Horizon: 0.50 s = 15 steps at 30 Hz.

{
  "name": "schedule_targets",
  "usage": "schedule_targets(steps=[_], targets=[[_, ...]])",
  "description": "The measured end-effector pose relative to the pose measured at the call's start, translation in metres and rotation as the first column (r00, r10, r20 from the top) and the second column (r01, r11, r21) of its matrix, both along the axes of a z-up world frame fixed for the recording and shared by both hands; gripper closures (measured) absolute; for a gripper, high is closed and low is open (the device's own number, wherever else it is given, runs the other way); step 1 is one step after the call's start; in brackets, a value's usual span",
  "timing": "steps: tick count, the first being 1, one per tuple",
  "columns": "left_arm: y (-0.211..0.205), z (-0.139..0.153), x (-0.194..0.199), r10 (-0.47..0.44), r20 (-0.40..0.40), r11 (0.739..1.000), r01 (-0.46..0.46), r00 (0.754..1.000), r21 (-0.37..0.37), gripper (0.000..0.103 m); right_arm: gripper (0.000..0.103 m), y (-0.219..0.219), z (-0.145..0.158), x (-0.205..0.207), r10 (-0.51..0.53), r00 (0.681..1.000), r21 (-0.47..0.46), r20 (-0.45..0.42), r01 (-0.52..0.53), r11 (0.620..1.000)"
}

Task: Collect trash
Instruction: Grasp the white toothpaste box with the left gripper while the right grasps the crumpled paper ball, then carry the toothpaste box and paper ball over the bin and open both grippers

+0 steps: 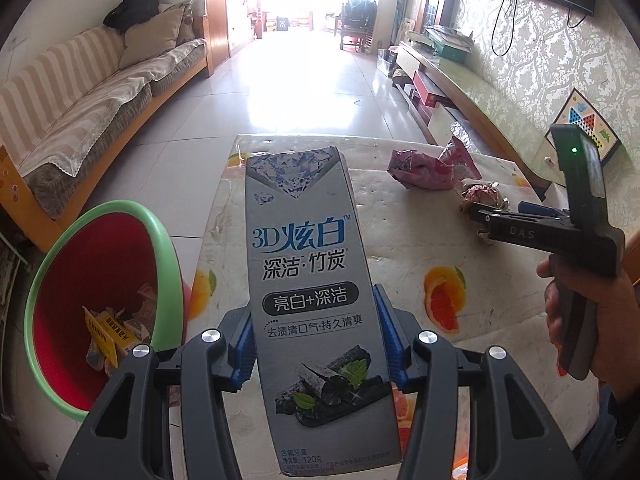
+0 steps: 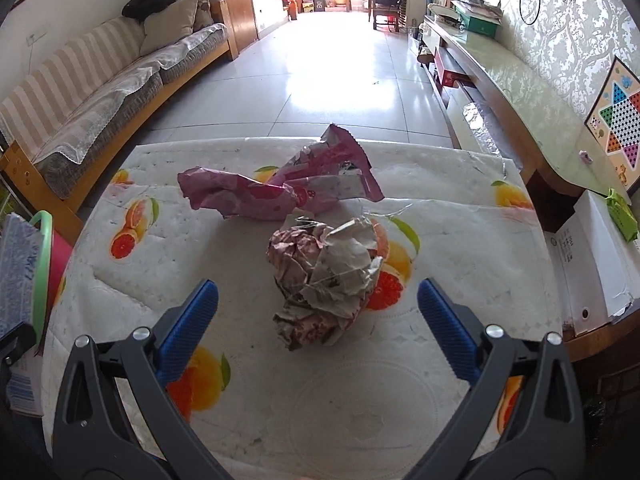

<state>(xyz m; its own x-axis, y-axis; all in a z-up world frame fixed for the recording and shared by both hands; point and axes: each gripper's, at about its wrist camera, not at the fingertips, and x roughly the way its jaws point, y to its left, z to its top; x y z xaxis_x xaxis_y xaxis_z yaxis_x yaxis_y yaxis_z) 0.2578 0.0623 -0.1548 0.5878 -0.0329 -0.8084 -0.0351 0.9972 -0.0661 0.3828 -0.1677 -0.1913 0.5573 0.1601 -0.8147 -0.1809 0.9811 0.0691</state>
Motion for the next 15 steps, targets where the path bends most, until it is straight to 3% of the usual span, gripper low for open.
schedule_targets(steps=[7,13,15], targets=[[0.015,-0.008,-0.012,0.0,-0.004,1.0,0.0,1.0,-0.017,0.055,0.006,0.015,-0.023,0.02,-0.001,1.0,-0.066,-0.022,-0.001,0.998],[0.023,-0.008,-0.017,0.005,0.006,0.999,-0.005,1.0,-0.036,0.055,0.039,0.014,-0.033,0.025,-0.019,0.998,-0.079,-0.054,0.014,0.997],[0.023,-0.006,-0.019,0.001,0.01,0.999,-0.001,1.0,-0.039,0.055,0.057,0.013,-0.033,0.024,-0.021,0.999,-0.077,-0.045,0.017,0.997]])
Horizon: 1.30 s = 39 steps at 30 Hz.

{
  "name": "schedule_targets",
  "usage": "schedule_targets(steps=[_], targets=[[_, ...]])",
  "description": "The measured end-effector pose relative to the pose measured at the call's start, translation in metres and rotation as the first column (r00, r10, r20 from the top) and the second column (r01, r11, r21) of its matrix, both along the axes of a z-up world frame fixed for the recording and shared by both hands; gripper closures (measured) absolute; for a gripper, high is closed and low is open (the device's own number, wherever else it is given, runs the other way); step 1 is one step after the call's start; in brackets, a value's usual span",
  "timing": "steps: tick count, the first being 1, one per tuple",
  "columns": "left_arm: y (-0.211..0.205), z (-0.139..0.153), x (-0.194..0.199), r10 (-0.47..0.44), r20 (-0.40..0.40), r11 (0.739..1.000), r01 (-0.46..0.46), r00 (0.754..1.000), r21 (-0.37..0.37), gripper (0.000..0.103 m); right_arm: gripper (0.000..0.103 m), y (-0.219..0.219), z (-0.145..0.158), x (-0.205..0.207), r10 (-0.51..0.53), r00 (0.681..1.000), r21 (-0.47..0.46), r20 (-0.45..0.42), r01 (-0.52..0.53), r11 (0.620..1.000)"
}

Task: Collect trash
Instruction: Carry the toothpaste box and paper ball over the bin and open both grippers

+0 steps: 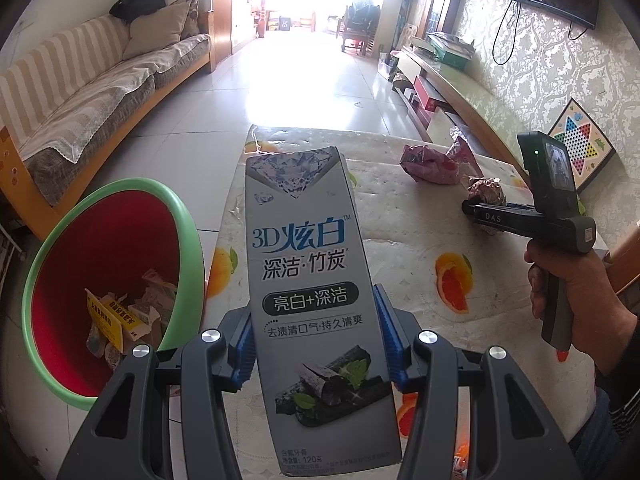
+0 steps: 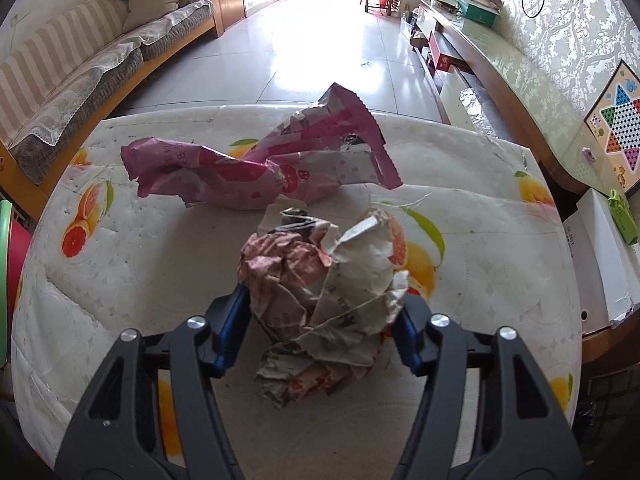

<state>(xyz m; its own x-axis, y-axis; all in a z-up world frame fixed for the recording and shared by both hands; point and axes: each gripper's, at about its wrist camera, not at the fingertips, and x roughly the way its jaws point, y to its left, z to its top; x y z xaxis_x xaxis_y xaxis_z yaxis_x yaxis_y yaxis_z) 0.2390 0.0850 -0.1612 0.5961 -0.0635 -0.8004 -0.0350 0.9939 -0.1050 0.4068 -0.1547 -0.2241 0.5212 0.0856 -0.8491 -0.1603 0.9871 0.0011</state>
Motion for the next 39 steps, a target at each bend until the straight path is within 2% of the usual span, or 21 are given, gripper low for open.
schedule_targets(steps=[3,7,16,27,33,39], targets=[[-0.001,0.003,-0.002,-0.008,0.008,1.0,0.008,1.0,0.0,0.055,0.063,0.0,0.001,-0.002,0.008,1.0,-0.001,-0.002,-0.008,1.0],[-0.001,0.007,-0.006,-0.012,0.024,1.0,0.012,1.0,-0.006,0.055,0.064,0.0,0.013,-0.012,0.022,1.0,0.003,0.018,-0.022,1.0],[0.02,0.026,-0.02,0.019,0.075,1.0,-0.018,0.997,-0.008,0.055,0.064,0.014,0.07,-0.072,0.086,0.992,0.059,0.097,-0.092,0.994],[0.101,0.036,-0.044,0.14,0.096,0.989,-0.143,0.985,0.023,0.055,0.064,0.066,0.111,-0.141,0.204,0.968,0.087,0.149,-0.218,0.972],[0.154,0.032,-0.049,0.205,0.084,0.977,-0.208,0.975,0.035,0.055,0.064,0.116,0.125,-0.161,0.265,0.95,0.123,0.165,-0.286,0.95],[0.197,0.02,-0.045,0.236,0.066,0.972,-0.237,0.969,0.003,0.053,0.064,0.174,0.13,-0.171,0.35,0.922,0.134,0.169,-0.373,0.918]])
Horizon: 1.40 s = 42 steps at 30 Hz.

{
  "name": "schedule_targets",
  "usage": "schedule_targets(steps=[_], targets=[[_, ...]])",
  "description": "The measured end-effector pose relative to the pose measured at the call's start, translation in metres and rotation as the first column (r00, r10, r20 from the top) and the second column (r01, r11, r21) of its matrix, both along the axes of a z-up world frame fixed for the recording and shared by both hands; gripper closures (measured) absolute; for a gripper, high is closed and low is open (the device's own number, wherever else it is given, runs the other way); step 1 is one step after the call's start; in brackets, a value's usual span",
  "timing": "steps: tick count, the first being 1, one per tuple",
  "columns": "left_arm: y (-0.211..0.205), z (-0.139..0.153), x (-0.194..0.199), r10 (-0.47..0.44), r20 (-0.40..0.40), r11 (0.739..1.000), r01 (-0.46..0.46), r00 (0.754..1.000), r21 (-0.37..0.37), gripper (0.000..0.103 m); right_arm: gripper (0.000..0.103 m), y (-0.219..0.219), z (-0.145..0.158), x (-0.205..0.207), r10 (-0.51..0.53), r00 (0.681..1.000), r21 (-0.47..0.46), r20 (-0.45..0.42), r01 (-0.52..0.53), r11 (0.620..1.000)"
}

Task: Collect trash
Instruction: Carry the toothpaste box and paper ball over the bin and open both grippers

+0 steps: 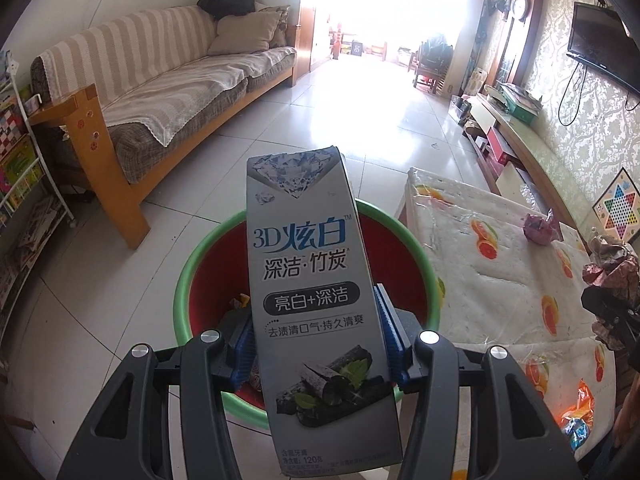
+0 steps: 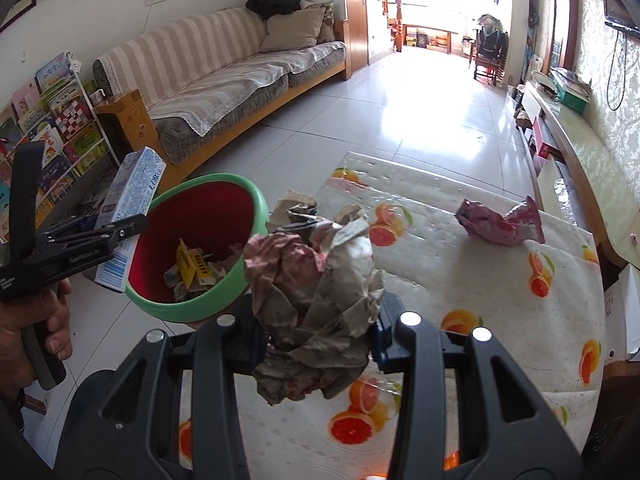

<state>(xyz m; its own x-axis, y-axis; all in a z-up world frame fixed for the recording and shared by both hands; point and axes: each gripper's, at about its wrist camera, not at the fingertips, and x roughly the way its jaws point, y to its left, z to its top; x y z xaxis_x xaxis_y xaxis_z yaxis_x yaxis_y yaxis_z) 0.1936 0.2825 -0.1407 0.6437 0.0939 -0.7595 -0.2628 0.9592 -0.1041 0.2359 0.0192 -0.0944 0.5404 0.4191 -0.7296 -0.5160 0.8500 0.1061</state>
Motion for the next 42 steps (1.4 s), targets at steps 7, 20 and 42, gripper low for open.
schedule_targets(steps=[7,20,42], targets=[[0.019,-0.016,0.008,0.001,-0.018,1.0,-0.001,1.0,-0.002,0.026,0.064,0.054,0.0,-0.003,0.072,0.997,-0.007,0.003,-0.072,0.997],[0.048,-0.012,-0.029,0.082,0.029,0.997,-0.083,0.996,0.003,0.024,0.064,0.118,-0.002,0.007,0.147,0.989,-0.006,0.008,-0.147,0.989],[0.079,-0.006,-0.071,0.132,0.05,0.991,-0.132,0.99,-0.005,0.02,0.056,0.224,-0.054,0.028,0.253,0.965,-0.082,-0.068,-0.258,0.963]])
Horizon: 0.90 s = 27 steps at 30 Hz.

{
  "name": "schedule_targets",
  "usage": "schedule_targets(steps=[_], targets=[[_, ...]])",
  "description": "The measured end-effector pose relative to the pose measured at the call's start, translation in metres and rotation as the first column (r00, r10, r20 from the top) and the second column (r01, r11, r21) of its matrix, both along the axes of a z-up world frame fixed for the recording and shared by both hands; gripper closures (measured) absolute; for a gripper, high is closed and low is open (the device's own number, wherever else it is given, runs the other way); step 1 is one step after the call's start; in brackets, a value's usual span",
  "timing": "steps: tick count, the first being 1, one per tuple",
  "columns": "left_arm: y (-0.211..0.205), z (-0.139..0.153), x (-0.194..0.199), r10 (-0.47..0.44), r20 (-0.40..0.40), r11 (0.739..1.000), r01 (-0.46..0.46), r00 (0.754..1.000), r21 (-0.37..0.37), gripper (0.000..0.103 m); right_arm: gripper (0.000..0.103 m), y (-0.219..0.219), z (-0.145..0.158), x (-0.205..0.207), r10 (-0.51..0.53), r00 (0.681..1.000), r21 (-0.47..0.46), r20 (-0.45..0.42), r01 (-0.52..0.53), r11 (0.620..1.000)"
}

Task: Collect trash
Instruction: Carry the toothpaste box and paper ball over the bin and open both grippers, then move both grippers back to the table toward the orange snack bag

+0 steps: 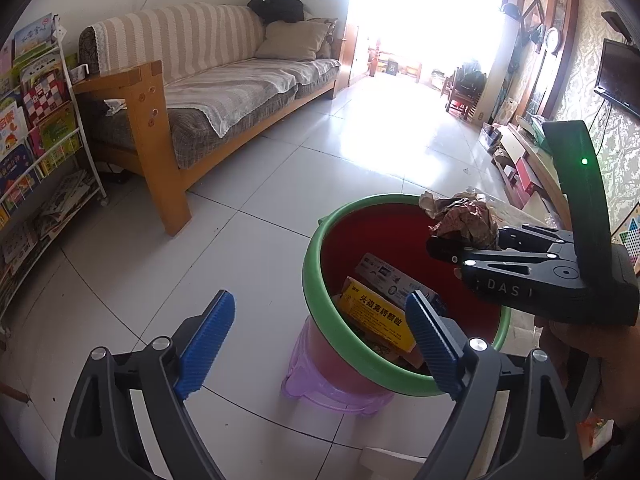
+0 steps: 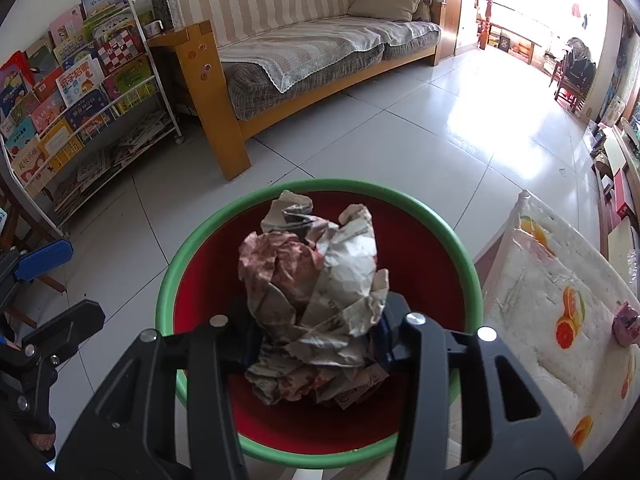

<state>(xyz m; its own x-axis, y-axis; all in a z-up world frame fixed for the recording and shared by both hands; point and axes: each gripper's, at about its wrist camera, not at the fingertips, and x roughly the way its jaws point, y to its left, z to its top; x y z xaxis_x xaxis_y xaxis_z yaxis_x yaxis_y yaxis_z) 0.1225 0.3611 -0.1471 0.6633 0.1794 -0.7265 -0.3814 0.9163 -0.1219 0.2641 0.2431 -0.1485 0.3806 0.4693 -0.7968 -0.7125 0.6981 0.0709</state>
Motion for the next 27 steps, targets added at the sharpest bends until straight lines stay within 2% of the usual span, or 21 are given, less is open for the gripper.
schedule_targets(steps=[2,5,6,13,20,24,27], targets=[[0.001,-0.001,-0.002,0.002,-0.001,1.0,-0.002,1.0,-0.001,0.02,0.048,0.003,0.0,0.001,-0.001,1.0,-0.003,-0.003,0.001,1.0],[0.0,-0.002,-0.002,0.001,-0.005,1.0,-0.001,1.0,-0.005,0.02,0.027,0.002,0.004,0.001,-0.011,1.0,0.007,0.015,0.011,1.0],[-0.001,-0.003,-0.002,0.001,-0.005,1.0,-0.001,1.0,-0.006,0.02,0.025,0.0,0.005,0.0,-0.014,1.0,0.012,0.018,0.014,1.0],[-0.012,0.0,0.006,-0.021,0.002,1.0,0.021,1.0,-0.011,0.02,0.018,-0.015,0.013,-0.003,-0.022,1.0,0.026,0.022,0.022,0.999],[-0.038,0.004,0.015,-0.065,0.006,0.998,0.065,0.998,-0.011,0.02,0.012,-0.049,0.03,-0.009,-0.046,0.998,0.046,0.047,0.044,0.998],[-0.061,0.008,0.021,-0.104,0.005,0.994,0.105,0.995,-0.014,0.019,0.007,-0.085,0.044,-0.015,-0.086,0.994,0.072,0.067,0.081,0.994],[-0.085,0.009,0.026,-0.144,0.002,0.989,0.144,0.99,-0.021,0.014,0.006,-0.119,0.054,-0.023,-0.117,0.989,0.08,0.085,0.11,0.991]])
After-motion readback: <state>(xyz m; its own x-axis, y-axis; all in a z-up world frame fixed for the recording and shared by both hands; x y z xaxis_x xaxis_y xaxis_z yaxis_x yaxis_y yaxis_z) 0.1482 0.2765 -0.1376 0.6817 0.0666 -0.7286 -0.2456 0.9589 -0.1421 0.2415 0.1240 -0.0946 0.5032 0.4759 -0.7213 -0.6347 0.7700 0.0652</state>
